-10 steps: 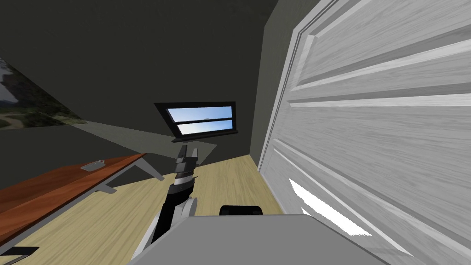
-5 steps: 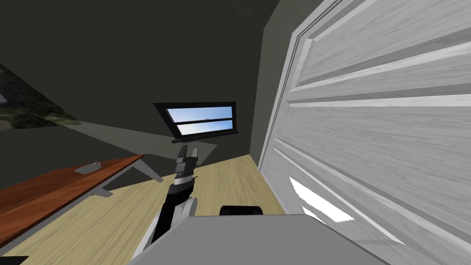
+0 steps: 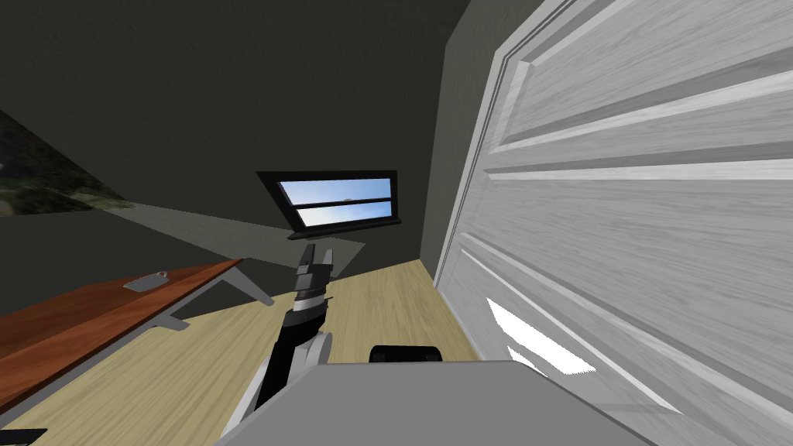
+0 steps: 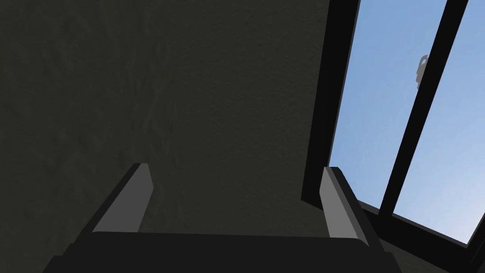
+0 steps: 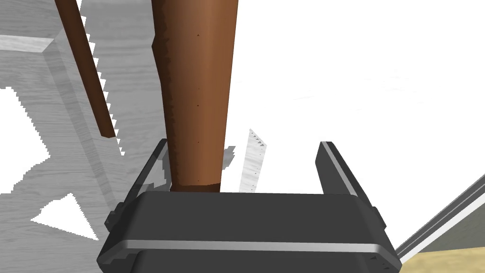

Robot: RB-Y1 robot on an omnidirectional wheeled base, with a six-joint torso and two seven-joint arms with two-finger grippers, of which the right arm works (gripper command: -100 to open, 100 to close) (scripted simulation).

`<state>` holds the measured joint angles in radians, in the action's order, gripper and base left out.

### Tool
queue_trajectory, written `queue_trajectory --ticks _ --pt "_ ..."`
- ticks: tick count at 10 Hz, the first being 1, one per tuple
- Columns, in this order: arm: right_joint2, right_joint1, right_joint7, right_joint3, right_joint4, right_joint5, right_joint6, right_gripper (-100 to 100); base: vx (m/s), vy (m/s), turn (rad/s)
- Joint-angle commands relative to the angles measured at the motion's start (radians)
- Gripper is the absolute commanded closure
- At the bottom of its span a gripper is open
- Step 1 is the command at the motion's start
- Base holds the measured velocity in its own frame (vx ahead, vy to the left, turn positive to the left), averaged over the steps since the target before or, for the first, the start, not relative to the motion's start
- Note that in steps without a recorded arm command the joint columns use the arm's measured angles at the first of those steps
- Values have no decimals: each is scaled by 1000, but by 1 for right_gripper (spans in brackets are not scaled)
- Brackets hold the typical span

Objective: Pull the door open

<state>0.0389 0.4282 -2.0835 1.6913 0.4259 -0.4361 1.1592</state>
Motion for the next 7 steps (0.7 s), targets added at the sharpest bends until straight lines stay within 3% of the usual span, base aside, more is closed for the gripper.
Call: queue_trajectory --ticks 1,3,6,7 --pt "14 -8 -9 -19 2 -21 13 100 -31 110 77" --pt "14 -8 -9 -19 2 -21 13 100 -40 90 30" --pt "14 -8 -9 -19 2 -21 13 100 -5 7 -12" --pt "32 -20 -24 -48 6 -53 33 100 -104 80 22"
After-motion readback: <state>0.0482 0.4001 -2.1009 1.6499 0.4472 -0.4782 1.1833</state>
